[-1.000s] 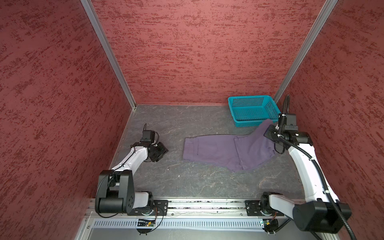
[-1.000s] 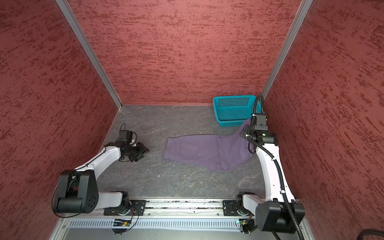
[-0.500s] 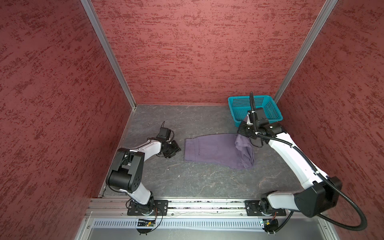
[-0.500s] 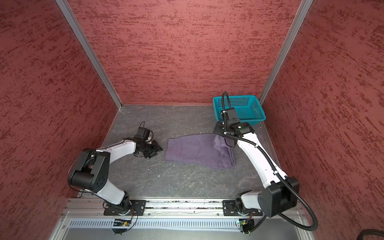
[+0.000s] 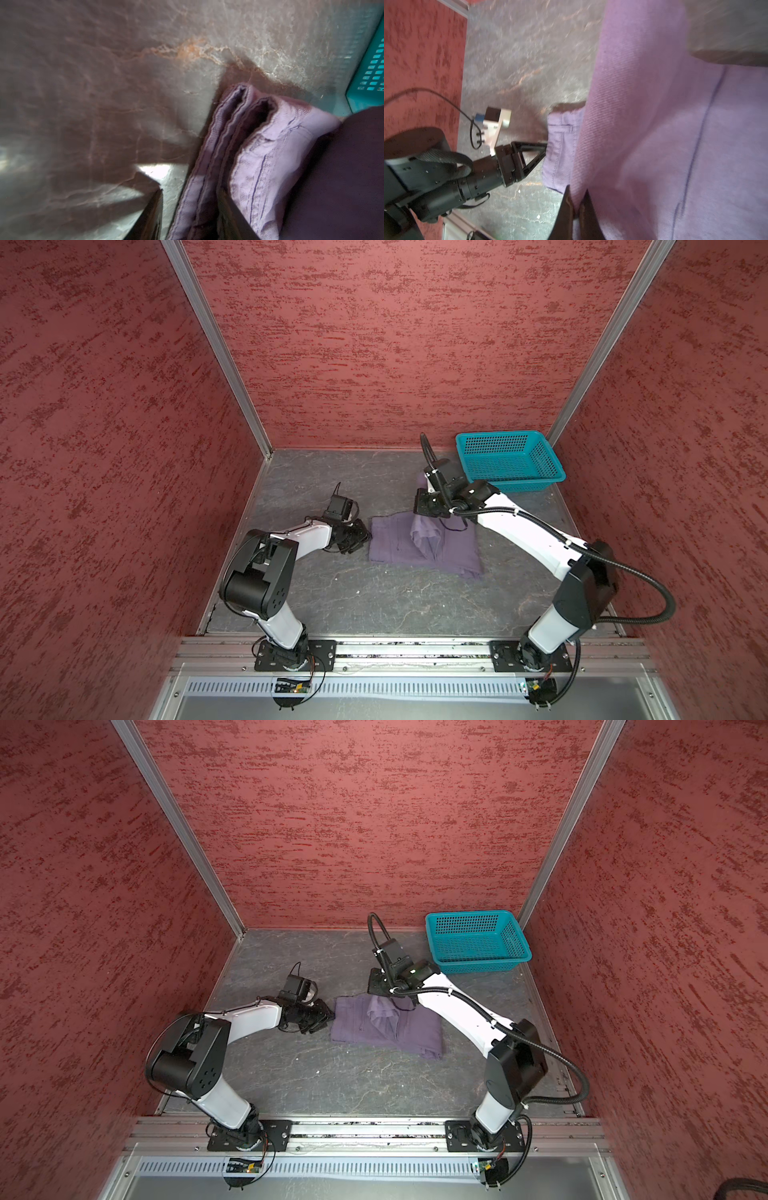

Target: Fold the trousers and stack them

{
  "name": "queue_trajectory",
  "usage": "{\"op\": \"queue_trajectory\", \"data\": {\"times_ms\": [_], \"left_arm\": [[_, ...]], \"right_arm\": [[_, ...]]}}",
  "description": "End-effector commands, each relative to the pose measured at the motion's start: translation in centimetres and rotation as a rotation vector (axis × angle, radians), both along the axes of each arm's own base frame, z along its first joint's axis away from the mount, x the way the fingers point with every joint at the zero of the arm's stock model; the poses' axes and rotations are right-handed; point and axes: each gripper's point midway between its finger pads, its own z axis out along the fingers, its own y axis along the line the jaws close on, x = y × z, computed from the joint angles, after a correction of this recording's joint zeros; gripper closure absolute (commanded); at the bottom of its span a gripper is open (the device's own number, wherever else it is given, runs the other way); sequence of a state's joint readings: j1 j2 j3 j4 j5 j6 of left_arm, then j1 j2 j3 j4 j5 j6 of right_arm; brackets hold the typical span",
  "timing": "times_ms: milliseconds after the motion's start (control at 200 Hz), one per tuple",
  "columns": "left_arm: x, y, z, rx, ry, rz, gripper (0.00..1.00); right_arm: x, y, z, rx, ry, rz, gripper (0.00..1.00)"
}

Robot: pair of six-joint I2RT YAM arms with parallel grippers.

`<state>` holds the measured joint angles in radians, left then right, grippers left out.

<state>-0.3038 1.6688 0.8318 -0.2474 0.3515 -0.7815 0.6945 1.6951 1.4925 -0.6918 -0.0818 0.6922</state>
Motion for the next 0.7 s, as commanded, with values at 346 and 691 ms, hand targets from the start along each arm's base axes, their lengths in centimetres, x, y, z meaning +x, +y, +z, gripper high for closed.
{"op": "queue_trajectory", "data": {"times_ms": [346, 691], "left_arm": [[-2.4, 0.4, -4.1, 0.050, 0.131, 0.014, 0.56], [-2.7, 0.3, -4.5, 0.056, 0.141, 0.010, 0.56]], "right_arm": [[-2.0, 9.0, -1.3, 0.036, 0.010, 0.194, 1.00], [-3.0, 12.5, -4.0, 0.072, 0.048, 0.281, 0.71]]}}
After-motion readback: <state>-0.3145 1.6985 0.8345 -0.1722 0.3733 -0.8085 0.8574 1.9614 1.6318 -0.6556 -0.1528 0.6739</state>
